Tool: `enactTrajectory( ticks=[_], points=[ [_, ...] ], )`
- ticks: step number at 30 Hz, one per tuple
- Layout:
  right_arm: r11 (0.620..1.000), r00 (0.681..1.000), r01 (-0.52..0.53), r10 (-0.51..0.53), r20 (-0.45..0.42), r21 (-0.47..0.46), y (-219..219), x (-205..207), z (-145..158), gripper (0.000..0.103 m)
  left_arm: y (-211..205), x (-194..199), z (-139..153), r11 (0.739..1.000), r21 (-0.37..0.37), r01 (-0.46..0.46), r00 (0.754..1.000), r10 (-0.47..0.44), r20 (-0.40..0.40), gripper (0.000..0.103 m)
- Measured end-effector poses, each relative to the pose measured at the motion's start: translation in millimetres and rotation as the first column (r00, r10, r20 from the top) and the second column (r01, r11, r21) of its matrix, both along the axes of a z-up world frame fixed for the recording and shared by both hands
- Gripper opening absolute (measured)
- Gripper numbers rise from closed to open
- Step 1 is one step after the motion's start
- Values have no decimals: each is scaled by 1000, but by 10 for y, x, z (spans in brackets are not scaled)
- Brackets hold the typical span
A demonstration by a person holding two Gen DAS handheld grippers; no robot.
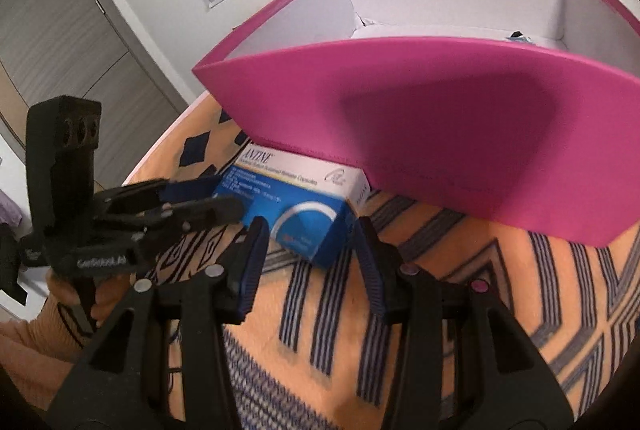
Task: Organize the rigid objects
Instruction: 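Move the right gripper to the blue ANTINE box and grasp it, then lift the ANTINE box with the right gripper and carry it over the box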
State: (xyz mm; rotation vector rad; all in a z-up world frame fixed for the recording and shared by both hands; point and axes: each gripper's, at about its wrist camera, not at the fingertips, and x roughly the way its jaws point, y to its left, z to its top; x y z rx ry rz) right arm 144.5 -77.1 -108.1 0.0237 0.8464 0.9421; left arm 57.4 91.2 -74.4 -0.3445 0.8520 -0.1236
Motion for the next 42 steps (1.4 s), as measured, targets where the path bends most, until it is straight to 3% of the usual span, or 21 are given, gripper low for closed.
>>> enactTrajectory(
  ticks=[7,27,42],
  points=[
    [1000,1000,-11,11,-11,-1,35,17,-26,43,-52,-23,9,1000,2,2,1000,-2,-7,48],
    [997,998,59,-59,-8,43,-513,-288,51,41,-627,-197,219,992,61,113,993,-115,32,47],
    [996,997,68,-70,44,50,-637,-423,185,41,-660,-280,360,991,60,124,990,-128,67,47]
  ],
)
